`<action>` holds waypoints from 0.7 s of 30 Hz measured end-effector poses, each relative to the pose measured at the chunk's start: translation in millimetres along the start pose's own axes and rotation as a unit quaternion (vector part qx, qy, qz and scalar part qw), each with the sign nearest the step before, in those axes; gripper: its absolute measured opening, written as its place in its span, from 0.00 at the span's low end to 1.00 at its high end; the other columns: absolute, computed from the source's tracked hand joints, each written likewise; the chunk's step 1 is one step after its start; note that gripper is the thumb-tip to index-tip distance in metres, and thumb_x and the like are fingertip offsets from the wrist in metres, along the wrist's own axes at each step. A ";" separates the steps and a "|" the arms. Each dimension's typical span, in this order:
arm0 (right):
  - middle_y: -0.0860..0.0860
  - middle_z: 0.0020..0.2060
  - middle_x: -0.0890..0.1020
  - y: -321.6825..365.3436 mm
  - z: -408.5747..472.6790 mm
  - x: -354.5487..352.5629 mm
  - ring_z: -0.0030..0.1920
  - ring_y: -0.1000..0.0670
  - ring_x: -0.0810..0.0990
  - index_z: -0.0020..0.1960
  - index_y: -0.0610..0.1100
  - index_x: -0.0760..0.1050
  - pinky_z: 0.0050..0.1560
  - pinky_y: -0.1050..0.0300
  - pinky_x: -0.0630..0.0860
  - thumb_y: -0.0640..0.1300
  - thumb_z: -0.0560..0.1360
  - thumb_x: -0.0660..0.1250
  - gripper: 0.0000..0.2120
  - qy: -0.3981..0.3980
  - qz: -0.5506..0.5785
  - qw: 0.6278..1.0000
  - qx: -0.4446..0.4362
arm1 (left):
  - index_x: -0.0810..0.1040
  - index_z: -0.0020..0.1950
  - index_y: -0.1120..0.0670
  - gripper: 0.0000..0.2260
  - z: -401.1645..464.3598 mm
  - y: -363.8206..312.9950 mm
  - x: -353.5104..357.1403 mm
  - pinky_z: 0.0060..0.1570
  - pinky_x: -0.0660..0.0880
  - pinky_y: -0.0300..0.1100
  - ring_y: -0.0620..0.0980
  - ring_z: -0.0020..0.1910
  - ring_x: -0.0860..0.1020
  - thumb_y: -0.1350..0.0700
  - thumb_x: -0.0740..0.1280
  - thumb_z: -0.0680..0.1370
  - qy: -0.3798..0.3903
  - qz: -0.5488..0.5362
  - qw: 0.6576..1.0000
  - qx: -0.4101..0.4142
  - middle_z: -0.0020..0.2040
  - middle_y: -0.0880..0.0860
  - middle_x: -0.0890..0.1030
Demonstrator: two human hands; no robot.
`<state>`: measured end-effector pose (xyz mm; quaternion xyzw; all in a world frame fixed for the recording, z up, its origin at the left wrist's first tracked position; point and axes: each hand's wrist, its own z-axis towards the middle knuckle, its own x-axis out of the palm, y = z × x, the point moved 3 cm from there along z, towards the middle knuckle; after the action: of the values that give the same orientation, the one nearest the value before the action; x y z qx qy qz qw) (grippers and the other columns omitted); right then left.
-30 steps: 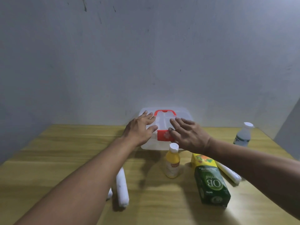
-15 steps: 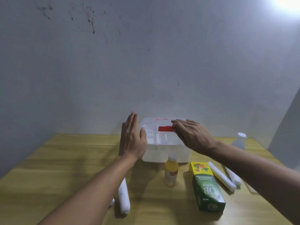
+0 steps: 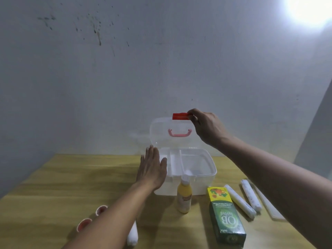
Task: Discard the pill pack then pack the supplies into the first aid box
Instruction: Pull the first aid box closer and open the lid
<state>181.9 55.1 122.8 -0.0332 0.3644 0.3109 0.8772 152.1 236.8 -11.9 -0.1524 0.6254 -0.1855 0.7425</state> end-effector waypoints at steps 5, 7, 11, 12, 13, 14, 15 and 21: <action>0.40 0.56 0.80 -15.3 14.8 18.1 0.55 0.38 0.76 0.65 0.42 0.71 0.50 0.43 0.75 0.45 0.81 0.55 0.15 0.040 -0.042 0.998 0.036 | 0.45 0.78 0.58 0.28 6.9 4.0 3.1 0.74 0.41 0.44 0.50 0.78 0.43 0.46 0.47 0.82 0.016 0.019 1.000 0.011 0.80 0.55 0.44; 0.40 0.65 0.74 -22.1 16.7 29.1 0.65 0.37 0.70 0.69 0.43 0.67 0.59 0.37 0.72 0.43 0.81 0.55 0.17 0.082 -0.061 0.993 0.058 | 0.47 0.78 0.59 0.28 9.3 4.5 3.3 0.75 0.43 0.44 0.50 0.78 0.45 0.46 0.48 0.82 0.013 0.013 1.000 0.017 0.80 0.55 0.46; 0.43 0.77 0.53 -36.6 17.6 46.1 0.76 0.38 0.48 0.75 0.49 0.54 0.68 0.28 0.57 0.40 0.80 0.57 0.25 0.167 -0.087 0.977 0.095 | 0.49 0.77 0.60 0.28 13.6 5.3 5.1 0.76 0.44 0.45 0.51 0.78 0.46 0.47 0.49 0.82 0.015 0.015 1.000 0.021 0.79 0.56 0.49; 0.43 0.77 0.50 -39.4 17.0 47.8 0.76 0.38 0.46 0.75 0.50 0.52 0.69 0.28 0.56 0.40 0.80 0.57 0.27 0.184 -0.084 0.974 0.101 | 0.49 0.77 0.60 0.28 14.3 5.5 5.6 0.76 0.44 0.46 0.51 0.78 0.46 0.48 0.49 0.82 0.018 0.018 0.999 0.021 0.79 0.57 0.49; 0.44 0.77 0.49 -41.8 15.4 48.0 0.76 0.39 0.45 0.76 0.50 0.50 0.70 0.28 0.55 0.40 0.79 0.58 0.29 0.197 -0.076 0.972 0.106 | 0.48 0.77 0.60 0.28 14.9 5.5 6.0 0.75 0.43 0.45 0.51 0.78 0.46 0.48 0.49 0.82 0.020 0.021 0.999 0.022 0.79 0.57 0.48; 0.44 0.77 0.48 -43.1 12.9 47.1 0.76 0.39 0.45 0.76 0.50 0.50 0.70 0.30 0.55 0.40 0.79 0.59 0.30 0.204 -0.068 0.970 0.110 | 0.48 0.77 0.60 0.28 15.1 5.4 6.1 0.75 0.42 0.45 0.51 0.78 0.45 0.48 0.49 0.82 0.021 0.023 0.999 0.022 0.79 0.56 0.48; 0.43 0.77 0.49 -43.4 9.3 45.1 0.76 0.40 0.46 0.76 0.50 0.50 0.71 0.33 0.56 0.40 0.79 0.59 0.30 0.205 -0.059 0.971 0.112 | 0.48 0.77 0.60 0.28 15.2 5.0 5.9 0.75 0.42 0.45 0.51 0.78 0.45 0.48 0.48 0.82 0.021 0.026 0.999 0.023 0.79 0.56 0.48; 0.43 0.68 0.73 -23.7 -33.8 14.6 0.64 0.43 0.74 0.70 0.43 0.66 0.62 0.49 0.71 0.40 0.75 0.66 0.24 0.167 -0.006 0.981 0.096 | 0.51 0.77 0.60 0.28 14.0 -1.8 -0.3 0.76 0.43 0.54 0.52 0.78 0.46 0.46 0.46 0.82 0.034 0.091 0.995 0.023 0.79 0.56 0.51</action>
<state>182.4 34.1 84.5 -0.0027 0.5335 0.2594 0.8051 165.6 235.3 -8.4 -0.0713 0.6570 -0.1361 0.7380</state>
